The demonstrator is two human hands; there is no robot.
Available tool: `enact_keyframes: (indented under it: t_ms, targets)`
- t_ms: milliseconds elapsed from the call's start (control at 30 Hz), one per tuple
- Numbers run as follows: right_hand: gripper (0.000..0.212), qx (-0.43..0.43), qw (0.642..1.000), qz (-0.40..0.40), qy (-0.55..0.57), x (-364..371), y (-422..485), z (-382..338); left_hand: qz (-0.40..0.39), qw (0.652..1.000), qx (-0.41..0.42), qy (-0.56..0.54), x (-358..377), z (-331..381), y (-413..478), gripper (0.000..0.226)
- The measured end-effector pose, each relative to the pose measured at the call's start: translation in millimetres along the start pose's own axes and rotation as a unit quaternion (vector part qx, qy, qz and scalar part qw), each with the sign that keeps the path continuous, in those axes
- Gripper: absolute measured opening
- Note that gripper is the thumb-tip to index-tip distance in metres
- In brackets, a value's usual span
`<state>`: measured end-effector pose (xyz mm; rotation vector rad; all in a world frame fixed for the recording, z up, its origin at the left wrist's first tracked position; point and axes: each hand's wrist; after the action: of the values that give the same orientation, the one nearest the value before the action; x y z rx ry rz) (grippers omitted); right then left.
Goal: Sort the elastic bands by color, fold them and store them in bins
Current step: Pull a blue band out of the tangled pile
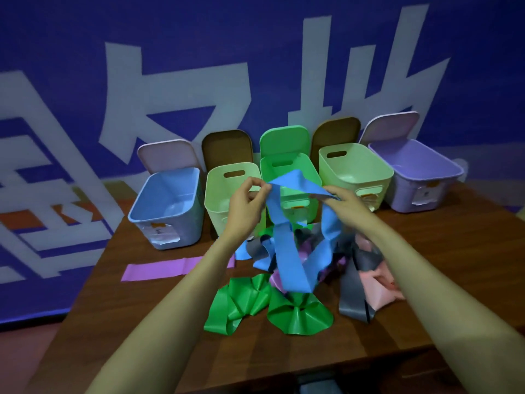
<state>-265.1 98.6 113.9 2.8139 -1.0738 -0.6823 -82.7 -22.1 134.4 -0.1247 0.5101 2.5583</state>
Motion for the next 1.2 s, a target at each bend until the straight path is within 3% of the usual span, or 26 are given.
enact_keyframes:
  t_ms: [133,267,333,367,433,500,533,667,733,867,933,1000,1100,1200]
  targets:
    - [0.008,-0.013,0.996,-0.045,-0.079,-5.9,8.1,-15.4,-0.048,0.998,-0.022,0.027,-17.0,0.6,13.2,0.015]
    - [0.068,0.018,0.911,-0.188,-0.366,-0.7,5.6,-24.2,-0.103,0.990,-0.072,0.062,-24.3,-5.4,8.2,0.016]
    - [0.084,-0.006,0.932,-0.209,-0.295,15.7,-0.4,-31.4,-0.137,0.977,-0.022,0.161,-22.2,-6.2,3.2,0.013]
    - [0.081,-0.009,0.952,-0.221,-0.213,25.1,-2.5,-34.5,-0.145,0.968,0.016,0.206,-19.8,-5.4,1.3,0.012]
    - [0.053,-0.015,0.961,-0.253,-0.113,40.4,-4.6,-39.3,-0.145,0.961,0.058,0.227,-16.4,-2.1,-1.1,0.012]
    - [0.016,-0.043,0.960,-0.248,-0.126,46.8,-1.6,-36.3,-0.140,0.967,0.047,0.206,-17.3,-3.3,-1.7,0.014]
    - [0.008,-0.046,0.964,-0.226,-0.129,47.8,0.3,-34.0,-0.141,0.972,0.027,0.186,-19.6,-5.3,-2.5,0.016]
    - [0.022,0.025,0.991,-0.130,-0.006,44.0,8.9,-29.9,-0.191,0.971,-0.119,0.076,-35.4,-12.1,-11.6,0.021]
    - [0.016,0.034,0.993,-0.113,0.018,43.4,10.2,-32.9,-0.229,0.959,-0.162,0.047,-41.8,-17.7,-15.2,0.016]
    - [0.011,0.014,0.998,-0.056,0.017,39.8,12.4,-36.3,-0.230,0.961,-0.154,0.004,-49.6,-24.9,-17.9,0.027]
    - [0.020,0.012,0.997,-0.071,-0.007,34.5,15.4,-31.4,-0.192,0.971,-0.131,-0.051,-55.7,-22.5,-16.2,0.036]
    - [0.015,0.019,0.989,-0.122,-0.080,29.1,19.8,-22.3,-0.178,0.971,-0.116,-0.113,-64.1,-17.8,-12.7,0.042]
    - [0.017,0.040,0.968,-0.172,-0.181,27.0,21.3,-7.3,-0.206,0.962,-0.119,-0.134,-72.6,-11.3,-8.6,0.029]
    - [0.010,0.024,0.969,-0.143,-0.200,32.6,15.3,3.3,-0.263,0.948,-0.140,-0.109,-73.5,-3.9,-9.3,0.034]
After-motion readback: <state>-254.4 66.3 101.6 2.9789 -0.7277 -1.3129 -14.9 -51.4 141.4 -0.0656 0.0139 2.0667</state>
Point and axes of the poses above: each hand's wrist, its own y-axis towards the middle knuckle, its own x-axis out of the palm, z = x × y, and after that the axes turned 6 degrees about z, right-handed
